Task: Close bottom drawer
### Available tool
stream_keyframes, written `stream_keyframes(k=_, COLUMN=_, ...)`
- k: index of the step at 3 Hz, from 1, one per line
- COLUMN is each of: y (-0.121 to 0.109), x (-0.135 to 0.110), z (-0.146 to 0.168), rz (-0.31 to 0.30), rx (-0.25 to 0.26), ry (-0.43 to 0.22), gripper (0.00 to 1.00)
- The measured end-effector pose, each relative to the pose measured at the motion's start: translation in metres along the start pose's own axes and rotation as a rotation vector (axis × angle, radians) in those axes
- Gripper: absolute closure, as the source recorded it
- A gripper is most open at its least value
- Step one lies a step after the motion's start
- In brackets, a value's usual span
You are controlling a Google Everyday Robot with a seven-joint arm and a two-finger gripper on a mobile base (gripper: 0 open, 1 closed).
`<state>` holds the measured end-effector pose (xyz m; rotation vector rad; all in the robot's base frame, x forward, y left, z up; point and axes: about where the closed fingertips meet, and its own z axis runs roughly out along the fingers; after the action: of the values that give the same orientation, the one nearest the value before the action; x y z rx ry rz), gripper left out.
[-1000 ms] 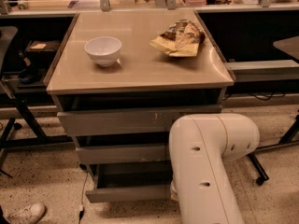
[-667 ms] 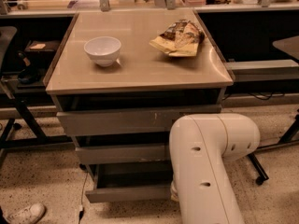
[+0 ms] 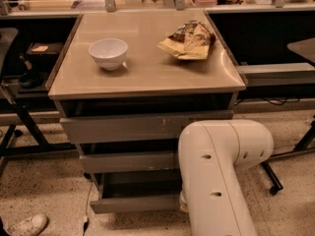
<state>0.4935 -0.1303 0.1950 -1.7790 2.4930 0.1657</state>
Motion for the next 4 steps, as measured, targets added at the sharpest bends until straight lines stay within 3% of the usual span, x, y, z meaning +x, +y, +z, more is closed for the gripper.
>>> stream_keyframes(k=2, y=0.0000, x=0.0000, z=0.0000, rz=0.000, rx=0.000, ry=0.000, gripper=0.13)
stream_keyframes(k=3, y=0.0002, x=0.0000, z=0.0002, rz=0.000, rx=0.000, ry=0.000, gripper=0.00)
stream_keyframes(k=4, y=0.0002, x=0.0001, z=0.0002, rz=0.000, rx=0.000, ry=0.000, gripper=0.00)
